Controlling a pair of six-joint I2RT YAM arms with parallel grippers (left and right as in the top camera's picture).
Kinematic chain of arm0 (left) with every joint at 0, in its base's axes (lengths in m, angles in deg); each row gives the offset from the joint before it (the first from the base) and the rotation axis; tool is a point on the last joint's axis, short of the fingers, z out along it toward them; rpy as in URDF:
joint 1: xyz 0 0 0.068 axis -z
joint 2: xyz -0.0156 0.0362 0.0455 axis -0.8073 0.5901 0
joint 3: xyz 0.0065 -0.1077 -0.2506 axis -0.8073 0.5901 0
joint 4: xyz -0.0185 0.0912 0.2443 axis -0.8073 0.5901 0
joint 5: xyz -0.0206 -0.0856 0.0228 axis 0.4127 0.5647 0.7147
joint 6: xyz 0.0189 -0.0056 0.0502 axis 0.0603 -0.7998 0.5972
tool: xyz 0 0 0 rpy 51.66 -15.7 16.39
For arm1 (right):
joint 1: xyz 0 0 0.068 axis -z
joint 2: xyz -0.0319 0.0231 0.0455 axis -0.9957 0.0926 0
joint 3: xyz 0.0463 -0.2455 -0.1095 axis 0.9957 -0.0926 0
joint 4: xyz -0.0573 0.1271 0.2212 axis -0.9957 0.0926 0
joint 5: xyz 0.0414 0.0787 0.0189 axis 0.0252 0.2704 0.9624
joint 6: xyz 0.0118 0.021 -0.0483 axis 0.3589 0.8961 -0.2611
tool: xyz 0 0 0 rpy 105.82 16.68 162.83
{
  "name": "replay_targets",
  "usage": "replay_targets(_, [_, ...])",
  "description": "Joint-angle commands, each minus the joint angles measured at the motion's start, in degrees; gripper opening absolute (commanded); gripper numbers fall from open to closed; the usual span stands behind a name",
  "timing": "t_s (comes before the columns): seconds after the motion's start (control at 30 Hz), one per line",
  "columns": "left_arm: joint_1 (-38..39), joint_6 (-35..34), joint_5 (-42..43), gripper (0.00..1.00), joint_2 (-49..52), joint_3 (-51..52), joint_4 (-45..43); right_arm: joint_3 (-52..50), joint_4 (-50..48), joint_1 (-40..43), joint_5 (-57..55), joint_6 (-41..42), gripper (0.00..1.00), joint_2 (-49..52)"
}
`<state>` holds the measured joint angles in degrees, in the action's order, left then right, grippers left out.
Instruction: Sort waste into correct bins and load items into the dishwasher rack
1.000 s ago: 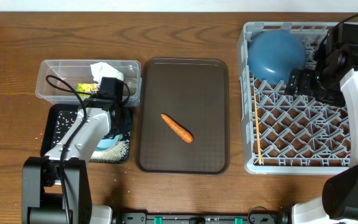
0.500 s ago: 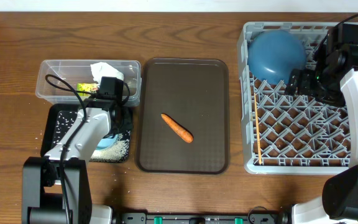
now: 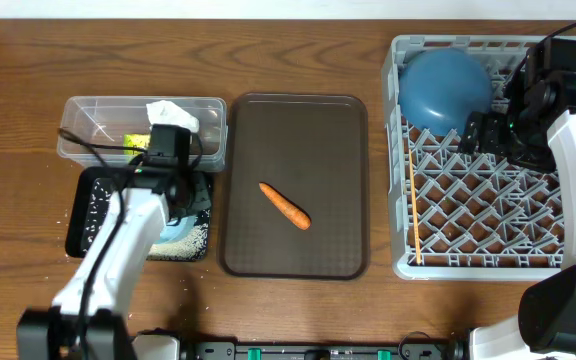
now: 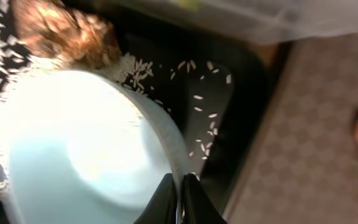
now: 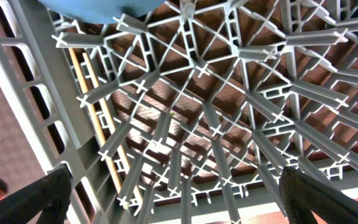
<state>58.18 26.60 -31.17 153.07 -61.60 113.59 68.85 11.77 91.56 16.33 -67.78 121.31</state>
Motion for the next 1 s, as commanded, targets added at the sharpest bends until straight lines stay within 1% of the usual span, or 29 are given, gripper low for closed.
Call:
replay_targets(0.0, [-0.15, 0.76, 0.87, 0.06, -3.5, -1.92, 0.9, -0.07, 0.02, -0.13, -0.42, -0.9, 0.99, -0.35])
replay_targets(0.1, [-0.48, 0.76, 2.21, 0.06, -5.53, -1.92, 0.79, -0.07, 0.0, -0.13, -0.44, -0.92, 0.99, -0.35])
replay_targets(0.2, [-2.75, 1.81, 8.9, 0.06, -6.51, -1.92, 0.0, -0.07, 0.02, -0.13, -0.42, -1.31, 0.99, -0.35])
replay_targets(0.33, [-7.72, 3.08, 16.46, 0.06, -6.56, -1.92, -0.02, -0.07, 0.07, -0.13, -0.42, -1.31, 0.99, -0.35])
replay_targets(0.47, [-13.81, 7.58, 27.67, 0.07, -6.56, -1.92, 0.02, -0.07, 0.0, -0.13, -0.44, -1.31, 0.99, -0.35])
replay_targets(0.77, [-28.96, 24.04, 65.0, 0.06, -6.51, -1.9, 0.83, -0.07, 0.02, -0.13, -0.63, -1.31, 0.99, -0.35])
replay_targets(0.83, [-31.93, 27.02, 72.04, 0.06, -6.51, -1.9, 1.51, -0.07, 0.07, -0.13, -1.03, -1.29, 0.99, -0.35])
replay_targets(0.9, [-34.95, 28.76, 76.06, 0.06, -6.51, -1.66, 2.89, -0.07, 0.07, -0.13, -1.03, -1.31, 0.99, -0.35])
replay_targets(0.97, [-37.48, 29.11, 76.81, 0.06, -6.51, -0.74, 3.26, -0.07, 0.02, -0.13, -1.03, -1.31, 0.99, -0.35])
